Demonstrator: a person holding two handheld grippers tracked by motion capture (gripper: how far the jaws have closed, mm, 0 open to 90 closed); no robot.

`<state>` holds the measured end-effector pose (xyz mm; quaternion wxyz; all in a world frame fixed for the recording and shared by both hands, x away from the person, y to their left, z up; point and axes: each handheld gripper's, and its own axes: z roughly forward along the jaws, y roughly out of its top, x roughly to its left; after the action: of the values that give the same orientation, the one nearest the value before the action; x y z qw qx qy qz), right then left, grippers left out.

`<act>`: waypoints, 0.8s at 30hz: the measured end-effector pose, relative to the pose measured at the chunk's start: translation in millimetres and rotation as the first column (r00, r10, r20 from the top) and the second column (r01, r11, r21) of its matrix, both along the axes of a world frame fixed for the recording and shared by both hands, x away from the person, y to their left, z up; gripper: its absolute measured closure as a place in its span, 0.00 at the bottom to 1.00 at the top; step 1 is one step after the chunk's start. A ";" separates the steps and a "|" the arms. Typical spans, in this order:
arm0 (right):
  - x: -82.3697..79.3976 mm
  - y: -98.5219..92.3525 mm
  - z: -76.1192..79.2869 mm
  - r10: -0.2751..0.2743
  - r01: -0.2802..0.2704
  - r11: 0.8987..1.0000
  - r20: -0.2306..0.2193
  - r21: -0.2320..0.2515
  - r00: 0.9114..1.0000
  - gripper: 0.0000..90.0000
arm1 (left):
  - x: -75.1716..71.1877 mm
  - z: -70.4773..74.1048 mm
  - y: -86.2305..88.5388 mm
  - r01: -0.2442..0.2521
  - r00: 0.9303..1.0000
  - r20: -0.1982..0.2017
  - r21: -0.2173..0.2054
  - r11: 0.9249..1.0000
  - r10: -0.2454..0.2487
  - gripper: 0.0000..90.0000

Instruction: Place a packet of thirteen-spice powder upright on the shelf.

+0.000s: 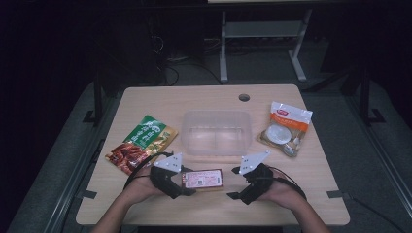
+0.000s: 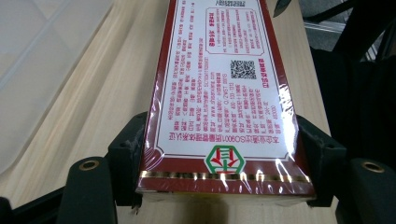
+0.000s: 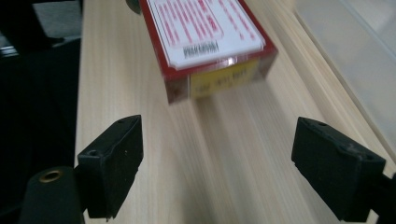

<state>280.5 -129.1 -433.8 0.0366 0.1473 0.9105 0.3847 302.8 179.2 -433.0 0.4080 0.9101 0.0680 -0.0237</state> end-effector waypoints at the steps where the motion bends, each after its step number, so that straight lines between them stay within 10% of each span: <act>1: -1.7 -2.2 -1.0 -0.028 0.028 0.999 0.010 -0.016 1.000 0.18 | 0.7 -0.2 0.4 -0.005 1.000 0.002 0.004 1.000 0.005 0.35; 24: -37.4 -69.1 -9.9 -0.283 0.283 0.959 0.001 0.018 0.959 0.16 | 47.8 38.7 -24.1 -0.026 0.999 0.019 0.039 0.999 0.026 0.35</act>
<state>243.1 -198.2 -443.7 0.0915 0.2756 0.8765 0.3839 350.6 155.1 -394.3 0.3910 0.9172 0.0765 -0.0087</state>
